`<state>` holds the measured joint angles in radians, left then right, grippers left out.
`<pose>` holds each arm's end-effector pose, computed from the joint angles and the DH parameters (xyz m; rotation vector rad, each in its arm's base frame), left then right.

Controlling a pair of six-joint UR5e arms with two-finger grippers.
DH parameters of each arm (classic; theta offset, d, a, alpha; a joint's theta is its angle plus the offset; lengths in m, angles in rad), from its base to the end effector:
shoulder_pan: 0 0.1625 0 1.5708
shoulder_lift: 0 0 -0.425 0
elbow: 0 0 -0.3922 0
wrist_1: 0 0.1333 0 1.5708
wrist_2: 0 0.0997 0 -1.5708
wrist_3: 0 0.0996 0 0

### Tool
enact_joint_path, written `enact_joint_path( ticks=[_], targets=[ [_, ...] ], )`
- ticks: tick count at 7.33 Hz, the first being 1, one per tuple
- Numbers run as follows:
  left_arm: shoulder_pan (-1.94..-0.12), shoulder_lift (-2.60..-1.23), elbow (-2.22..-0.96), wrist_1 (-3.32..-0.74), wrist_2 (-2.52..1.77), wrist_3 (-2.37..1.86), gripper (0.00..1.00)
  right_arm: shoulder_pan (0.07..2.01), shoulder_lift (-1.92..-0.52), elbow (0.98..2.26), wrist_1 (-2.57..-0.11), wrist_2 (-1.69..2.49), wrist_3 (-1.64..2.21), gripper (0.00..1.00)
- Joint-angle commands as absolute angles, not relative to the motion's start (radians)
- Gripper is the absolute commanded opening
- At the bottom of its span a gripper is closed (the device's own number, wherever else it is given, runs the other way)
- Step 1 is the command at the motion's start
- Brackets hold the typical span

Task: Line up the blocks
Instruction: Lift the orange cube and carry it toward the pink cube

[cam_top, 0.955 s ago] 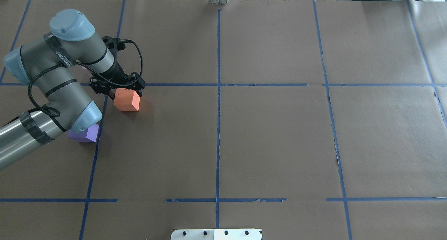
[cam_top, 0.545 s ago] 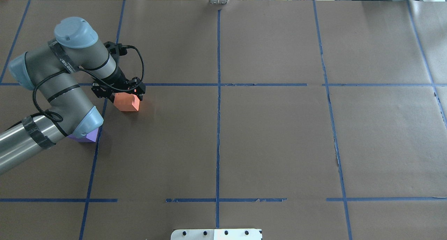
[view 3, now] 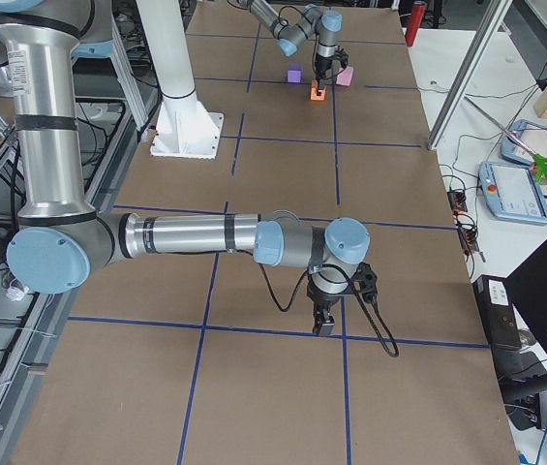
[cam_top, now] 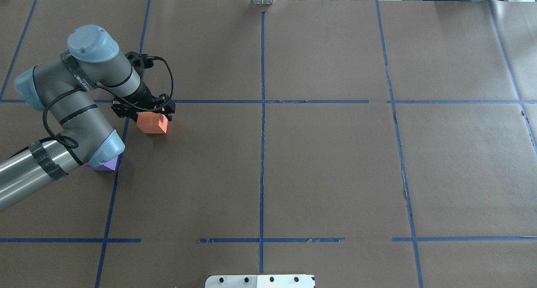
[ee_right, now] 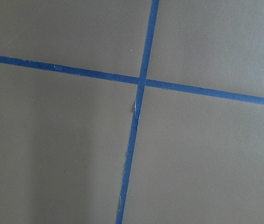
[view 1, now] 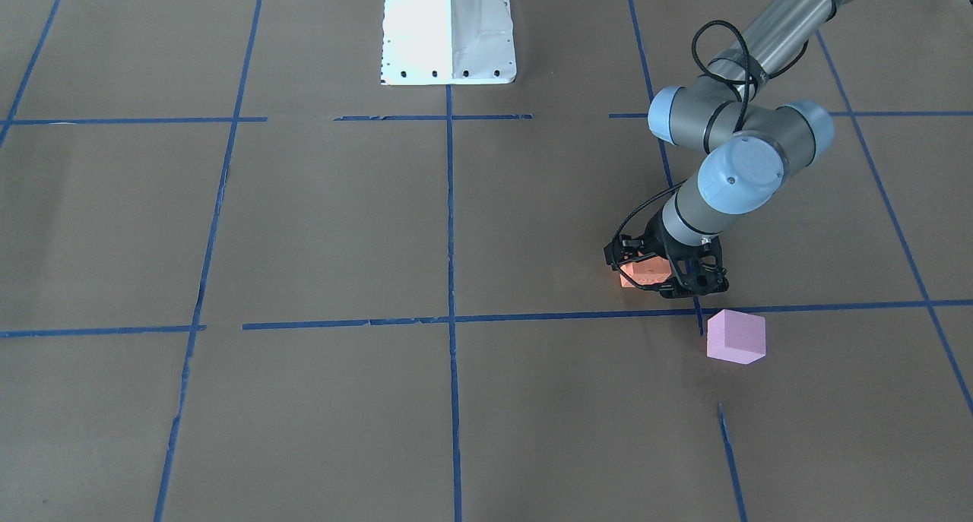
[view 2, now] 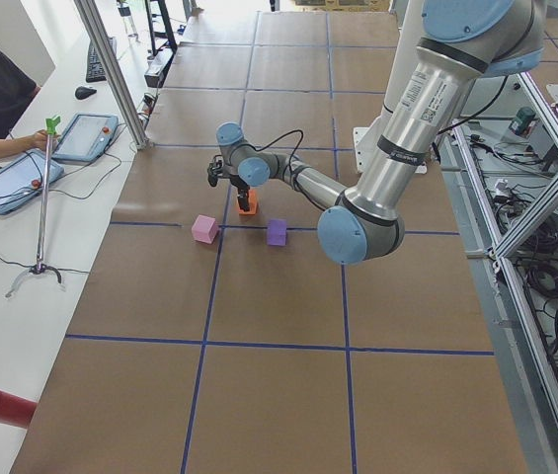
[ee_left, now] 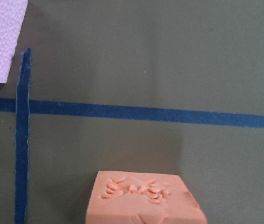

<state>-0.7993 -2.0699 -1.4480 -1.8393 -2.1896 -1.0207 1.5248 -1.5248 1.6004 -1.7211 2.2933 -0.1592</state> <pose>0.4315 -0.5520 0.3964 -0.0763 0.8585 -0.0341 0.0442 -0.5070 0.6394 -0.0305 -0.7259 -0.1691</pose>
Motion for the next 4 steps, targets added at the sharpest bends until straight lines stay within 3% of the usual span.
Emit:
enact_joint_path(
  ticks=[1, 2, 3, 4],
  targets=[
    [-0.796, -2.069, -1.442, -1.853, -2.186, -1.02, 0.86, 1.526, -1.525, 1.601, -1.721, 2.293, -0.158, 1.0],
    [-0.793, -2.069, -1.443, -1.855, -2.186, -1.019, 0.39, 1.525, -1.525, 1.601, -1.721, 2.293, -0.158, 1.0],
    [-0.793, -2.069, -1.447, -1.856, -2.187, -1.008, 0.16, 1.525, -1.525, 1.6, -1.721, 2.293, -0.16, 1.0],
    [-0.802, -2.069, -1.456, -1.856, -2.186, -1.0, 0.04, 1.525, -1.525, 1.6, -1.721, 2.293, -0.158, 1.0]
  ],
)
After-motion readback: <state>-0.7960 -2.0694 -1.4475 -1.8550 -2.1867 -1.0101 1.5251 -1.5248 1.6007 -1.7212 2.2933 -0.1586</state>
